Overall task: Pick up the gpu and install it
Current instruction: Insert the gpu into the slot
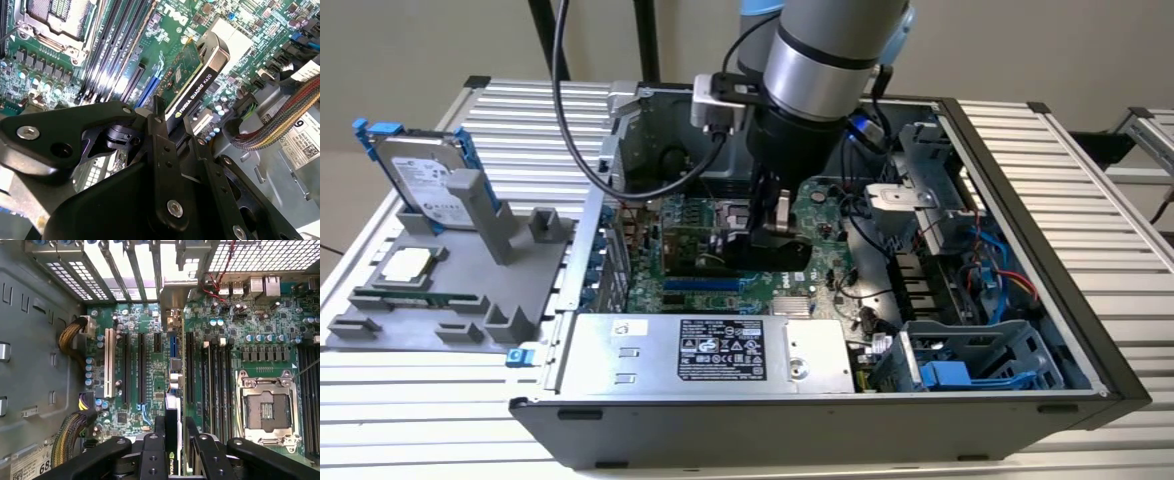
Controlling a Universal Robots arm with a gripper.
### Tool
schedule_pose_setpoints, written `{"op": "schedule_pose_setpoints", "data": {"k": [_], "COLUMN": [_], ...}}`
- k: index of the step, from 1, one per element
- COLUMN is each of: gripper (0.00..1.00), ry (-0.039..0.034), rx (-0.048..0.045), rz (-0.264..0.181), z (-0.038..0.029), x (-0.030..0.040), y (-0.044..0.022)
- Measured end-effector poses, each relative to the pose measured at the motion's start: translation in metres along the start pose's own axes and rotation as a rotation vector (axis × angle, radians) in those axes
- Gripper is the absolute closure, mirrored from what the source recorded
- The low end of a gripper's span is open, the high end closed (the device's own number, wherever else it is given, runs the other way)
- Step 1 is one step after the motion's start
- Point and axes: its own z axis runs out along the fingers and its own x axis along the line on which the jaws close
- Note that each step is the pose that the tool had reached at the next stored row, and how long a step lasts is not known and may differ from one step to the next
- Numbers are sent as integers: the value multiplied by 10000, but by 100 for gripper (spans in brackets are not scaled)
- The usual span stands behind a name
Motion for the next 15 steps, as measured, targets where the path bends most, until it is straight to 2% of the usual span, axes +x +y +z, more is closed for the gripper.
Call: {"op": "schedule_pose_setpoints", "data": {"k": [15], "gripper": [100], "ry": [3], "rx": [-13], "rz": [0], "z": [54], "x": [-1], "y": [-4]}}
